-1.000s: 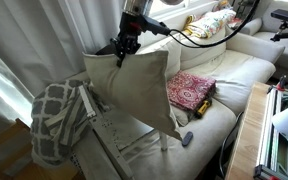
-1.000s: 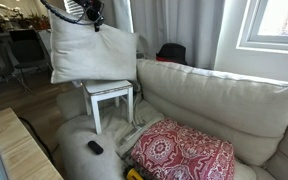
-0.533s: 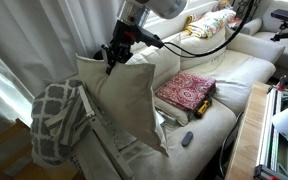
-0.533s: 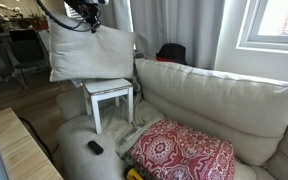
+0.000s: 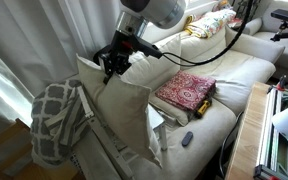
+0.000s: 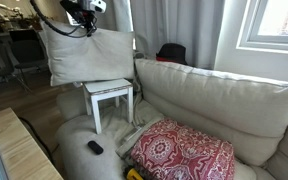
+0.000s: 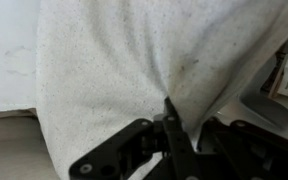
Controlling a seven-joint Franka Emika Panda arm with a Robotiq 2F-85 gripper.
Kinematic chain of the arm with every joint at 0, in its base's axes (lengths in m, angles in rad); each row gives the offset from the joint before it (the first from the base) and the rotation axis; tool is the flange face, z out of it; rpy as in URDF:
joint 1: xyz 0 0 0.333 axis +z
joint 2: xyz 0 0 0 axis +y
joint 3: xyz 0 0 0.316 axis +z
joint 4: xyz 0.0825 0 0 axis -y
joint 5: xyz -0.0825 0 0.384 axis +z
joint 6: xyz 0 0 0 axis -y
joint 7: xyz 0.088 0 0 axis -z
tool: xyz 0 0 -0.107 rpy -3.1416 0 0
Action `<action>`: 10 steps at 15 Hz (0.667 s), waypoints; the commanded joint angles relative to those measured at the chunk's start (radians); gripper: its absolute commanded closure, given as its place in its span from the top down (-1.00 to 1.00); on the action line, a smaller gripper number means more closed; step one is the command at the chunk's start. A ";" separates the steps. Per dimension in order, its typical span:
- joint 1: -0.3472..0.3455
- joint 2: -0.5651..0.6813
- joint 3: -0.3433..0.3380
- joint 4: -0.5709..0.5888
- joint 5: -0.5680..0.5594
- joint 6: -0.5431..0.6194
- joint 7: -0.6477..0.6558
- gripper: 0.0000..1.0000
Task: Twist the chair then put the pillow behind
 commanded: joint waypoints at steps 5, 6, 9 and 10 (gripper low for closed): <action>0.026 0.033 0.007 0.022 0.115 0.062 0.008 -0.92; 0.033 0.035 0.000 0.020 0.105 0.071 0.020 -0.19; 0.032 0.030 0.001 0.021 0.112 0.068 0.023 0.10; 0.032 0.027 0.001 0.024 0.116 0.065 0.023 0.27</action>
